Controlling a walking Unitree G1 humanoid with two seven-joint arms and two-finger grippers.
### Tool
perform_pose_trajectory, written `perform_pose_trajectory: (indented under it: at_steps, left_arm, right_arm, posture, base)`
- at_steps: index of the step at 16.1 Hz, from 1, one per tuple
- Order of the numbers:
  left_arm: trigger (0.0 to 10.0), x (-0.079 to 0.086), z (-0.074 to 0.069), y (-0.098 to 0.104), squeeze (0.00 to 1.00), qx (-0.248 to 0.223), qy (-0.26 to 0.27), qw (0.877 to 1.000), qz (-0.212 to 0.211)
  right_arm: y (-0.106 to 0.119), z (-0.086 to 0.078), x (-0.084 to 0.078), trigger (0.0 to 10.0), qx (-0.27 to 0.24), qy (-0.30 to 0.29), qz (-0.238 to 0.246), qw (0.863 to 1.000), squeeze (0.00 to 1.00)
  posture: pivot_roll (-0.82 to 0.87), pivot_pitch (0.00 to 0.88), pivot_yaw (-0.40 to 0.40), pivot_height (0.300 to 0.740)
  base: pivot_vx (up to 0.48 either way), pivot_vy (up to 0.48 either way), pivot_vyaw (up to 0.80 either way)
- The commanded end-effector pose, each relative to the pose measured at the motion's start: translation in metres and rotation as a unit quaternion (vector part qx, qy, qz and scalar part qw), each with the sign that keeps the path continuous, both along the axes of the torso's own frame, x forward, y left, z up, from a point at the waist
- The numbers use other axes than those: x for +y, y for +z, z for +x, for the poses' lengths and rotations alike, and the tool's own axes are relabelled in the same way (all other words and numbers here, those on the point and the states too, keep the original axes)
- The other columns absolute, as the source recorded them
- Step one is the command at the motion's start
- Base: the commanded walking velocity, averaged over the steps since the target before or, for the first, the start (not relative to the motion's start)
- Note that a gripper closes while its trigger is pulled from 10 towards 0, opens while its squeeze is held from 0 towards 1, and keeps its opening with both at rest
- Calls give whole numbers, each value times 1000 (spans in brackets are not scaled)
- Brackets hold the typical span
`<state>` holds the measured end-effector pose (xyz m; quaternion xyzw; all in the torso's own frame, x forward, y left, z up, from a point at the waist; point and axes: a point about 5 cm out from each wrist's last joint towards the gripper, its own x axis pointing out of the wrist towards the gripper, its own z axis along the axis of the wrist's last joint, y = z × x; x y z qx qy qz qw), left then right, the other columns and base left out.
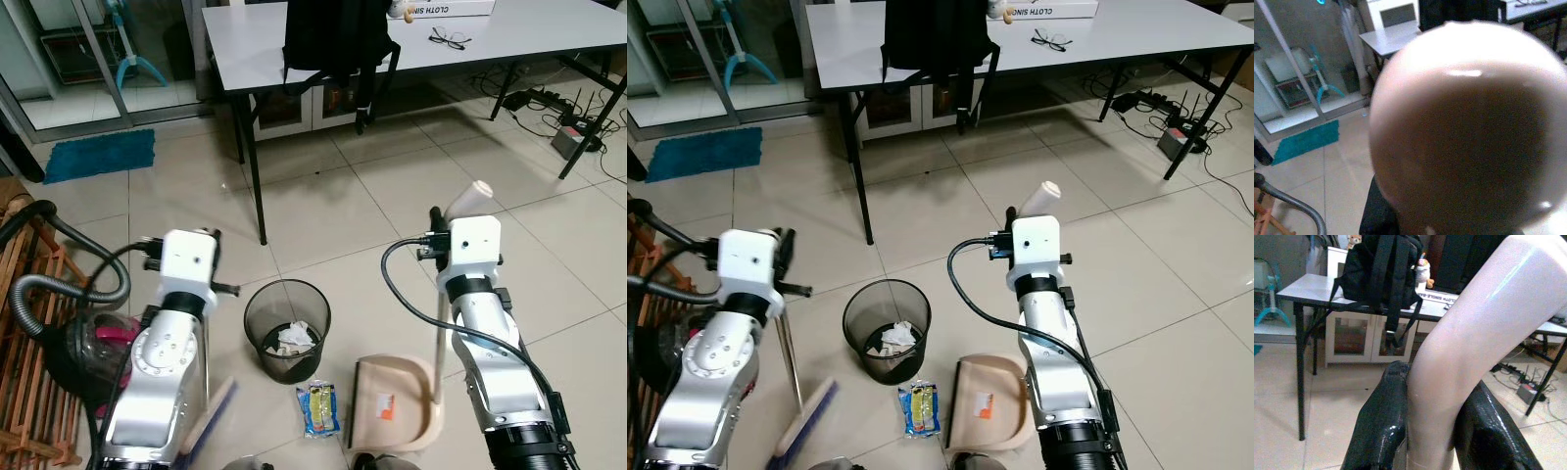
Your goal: Sweep floor
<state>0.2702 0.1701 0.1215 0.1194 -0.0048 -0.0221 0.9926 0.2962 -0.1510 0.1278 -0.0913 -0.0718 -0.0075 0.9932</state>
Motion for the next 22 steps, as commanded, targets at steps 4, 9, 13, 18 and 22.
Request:
perform_pose_trajectory:
  at_steps: [4,9,13,18,22]
  left_arm:
    - [10000,-5,0,-1,0,9,-35,999,7]
    - [10000,-12,-2,-4,0,17,-76,997,-11]
    - [10000,-19,-2,-1,0,12,-107,994,-32]
    - [10000,-24,-4,0,0,7,-128,991,-43]
    - [10000,-26,-4,1,0,-3,-135,990,-41]
  right_arm:
    - [9,2,2,10000,-21,7,-2,1000,0]
    - [14,1,-8,10000,-35,-24,4,999,0]
    - [17,3,-15,10000,-26,-42,19,999,0]
    - [17,4,-16,10000,-16,-47,16,999,0]
    - [19,4,-18,10000,-9,-51,9,999,0]
  posture:
    - [5,16,13,740]
    - [1,6,12,740]
    - [-5,7,15,740]
    - [-9,11,13,740]
    - [-17,15,15,740]
  base:
    - [0,0,0]
    - [0,0,0]
    - [0,0,-400]
    - [0,0,-800]
    - [0,0,-800]
